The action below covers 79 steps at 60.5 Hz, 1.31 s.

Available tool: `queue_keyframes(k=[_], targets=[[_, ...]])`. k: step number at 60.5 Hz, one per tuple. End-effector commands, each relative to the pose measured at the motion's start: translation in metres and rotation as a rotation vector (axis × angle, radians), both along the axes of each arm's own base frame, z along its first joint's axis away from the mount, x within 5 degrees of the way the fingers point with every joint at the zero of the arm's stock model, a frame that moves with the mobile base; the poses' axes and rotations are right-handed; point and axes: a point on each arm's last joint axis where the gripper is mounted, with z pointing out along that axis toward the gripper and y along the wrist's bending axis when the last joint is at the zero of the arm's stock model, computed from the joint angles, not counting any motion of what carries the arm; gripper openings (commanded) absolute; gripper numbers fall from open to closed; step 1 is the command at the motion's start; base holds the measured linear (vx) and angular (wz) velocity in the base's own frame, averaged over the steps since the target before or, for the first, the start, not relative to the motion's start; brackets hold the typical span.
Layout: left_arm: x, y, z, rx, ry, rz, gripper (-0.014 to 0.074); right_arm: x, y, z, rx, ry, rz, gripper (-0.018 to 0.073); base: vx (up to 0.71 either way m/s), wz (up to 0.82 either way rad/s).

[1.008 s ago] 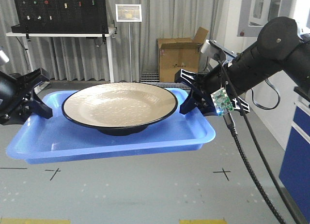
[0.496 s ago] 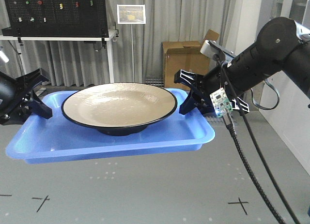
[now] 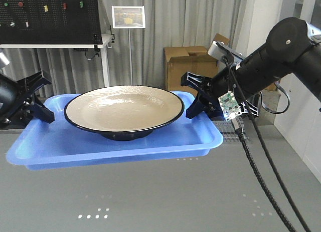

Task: Place disk in tray to left cabinet
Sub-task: 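Hold the tray level while the base drives across the room, then hold the blue tray raised while the base turns toward the white cabinet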

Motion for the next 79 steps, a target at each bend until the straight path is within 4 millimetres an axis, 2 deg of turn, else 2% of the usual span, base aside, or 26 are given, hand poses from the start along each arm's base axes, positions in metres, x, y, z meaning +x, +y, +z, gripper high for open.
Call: queue_keyframes(k=[1, 79], targets=[[-0.0199, -0.0218, 0.0414, -0.183, -0.136, -0.048, -0.0002, -0.0311, 0.0145, 0.0439, 0.160, -0.076, 0.089, -0.0001, 0.56, -0.03], [-0.0199, -0.0217, 0.0414, -0.182, -0.136, -0.047, -0.0002, -0.0311, 0.0145, 0.0439, 0.160, -0.076, 0.089, -0.0001, 0.54, -0.01]])
